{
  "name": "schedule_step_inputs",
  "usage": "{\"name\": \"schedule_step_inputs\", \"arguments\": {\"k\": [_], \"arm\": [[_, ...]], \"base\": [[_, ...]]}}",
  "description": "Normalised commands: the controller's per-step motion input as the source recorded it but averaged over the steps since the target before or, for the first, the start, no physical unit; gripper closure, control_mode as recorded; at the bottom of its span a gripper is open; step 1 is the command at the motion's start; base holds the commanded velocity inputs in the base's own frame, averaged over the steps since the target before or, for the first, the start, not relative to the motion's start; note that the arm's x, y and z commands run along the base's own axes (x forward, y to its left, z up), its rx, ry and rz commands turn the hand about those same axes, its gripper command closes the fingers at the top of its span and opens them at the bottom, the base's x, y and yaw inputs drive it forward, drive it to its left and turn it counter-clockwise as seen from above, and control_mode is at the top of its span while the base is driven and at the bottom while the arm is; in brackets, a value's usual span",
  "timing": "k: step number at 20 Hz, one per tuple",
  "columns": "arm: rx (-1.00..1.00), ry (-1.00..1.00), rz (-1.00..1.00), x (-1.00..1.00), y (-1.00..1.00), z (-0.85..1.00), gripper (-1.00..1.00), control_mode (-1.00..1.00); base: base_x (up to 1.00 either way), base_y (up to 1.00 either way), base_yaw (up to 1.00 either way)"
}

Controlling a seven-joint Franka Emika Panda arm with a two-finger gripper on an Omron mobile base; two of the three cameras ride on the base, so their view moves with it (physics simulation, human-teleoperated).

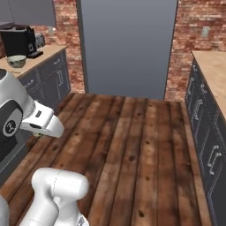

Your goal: Pick the egg and butter from the fridge and place them by the bowl for mixing.

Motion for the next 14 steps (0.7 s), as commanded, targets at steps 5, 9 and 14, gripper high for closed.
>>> {"name": "schedule_step_inputs", "arguments": {"k": [5, 9, 14], "arm": [[0.0, 0.0, 0.0, 0.0, 0.0, 0.0, 1.0, 1.0], [0.0, 0.0, 0.0, 0.0, 0.0, 0.0, 1.0, 1.0], [0.0, 0.0, 0.0, 0.0, 0.0, 0.0, 1.0, 1.0]], "base": [[1.0, 0.28, 0.0], [1.0, 0.39, 0.07], [1.0, 0.26, 0.27]]}}
